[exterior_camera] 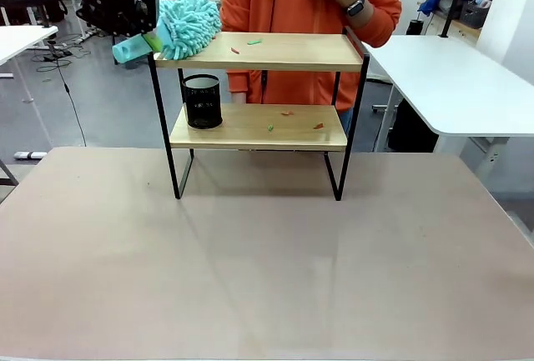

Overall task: Clean the shelf.
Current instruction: Clean the specific tier of the Shelf with the Duster once objects are removed.

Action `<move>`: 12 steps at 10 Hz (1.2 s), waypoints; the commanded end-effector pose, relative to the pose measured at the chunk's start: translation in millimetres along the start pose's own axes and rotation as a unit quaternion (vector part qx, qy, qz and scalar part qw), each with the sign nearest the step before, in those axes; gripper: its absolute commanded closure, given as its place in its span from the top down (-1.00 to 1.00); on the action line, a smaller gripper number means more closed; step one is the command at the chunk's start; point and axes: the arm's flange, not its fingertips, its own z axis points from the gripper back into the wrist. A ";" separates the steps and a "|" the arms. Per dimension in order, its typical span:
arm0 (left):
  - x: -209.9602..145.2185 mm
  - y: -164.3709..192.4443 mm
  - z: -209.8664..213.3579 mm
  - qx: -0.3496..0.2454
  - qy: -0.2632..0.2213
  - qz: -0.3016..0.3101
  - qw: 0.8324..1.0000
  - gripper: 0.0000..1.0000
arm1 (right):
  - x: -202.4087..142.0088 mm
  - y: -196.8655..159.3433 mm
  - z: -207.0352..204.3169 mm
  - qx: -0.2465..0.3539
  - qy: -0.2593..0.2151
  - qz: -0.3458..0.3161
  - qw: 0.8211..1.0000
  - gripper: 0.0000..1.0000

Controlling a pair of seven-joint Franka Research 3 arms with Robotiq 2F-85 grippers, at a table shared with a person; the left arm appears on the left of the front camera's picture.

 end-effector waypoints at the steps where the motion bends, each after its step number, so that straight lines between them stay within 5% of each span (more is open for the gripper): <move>1: -3.5 -3.4 9.4 -0.050 0.016 -0.024 0.998 -0.75 | 2.3 1.2 -0.7 0.012 -0.005 0.013 1.000 1.00; 6: -25.0 -21.2 23.3 -0.151 0.099 -0.096 0.979 -0.75 | 2.3 1.2 -0.7 0.012 -0.005 0.013 1.000 1.00; 7: -28.3 -19.4 33.7 -0.191 0.136 -0.121 0.965 -0.75 | 2.3 1.2 -0.7 0.012 -0.005 0.013 1.000 1.00; 8: -33.6 -15.6 44.7 -0.229 0.214 -0.178 0.933 -0.75 | 2.3 1.2 -0.7 0.012 -0.005 0.013 1.000 1.00; 10: -45.5 -1.7 72.5 -0.328 0.318 -0.280 0.845 -0.75 | 2.3 1.2 -0.7 0.012 -0.005 0.013 1.000 1.00; 12: -45.4 5.4 82.1 -0.335 0.294 -0.277 0.851 -0.75 | 2.3 1.2 -0.7 0.012 -0.005 0.013 1.000 1.00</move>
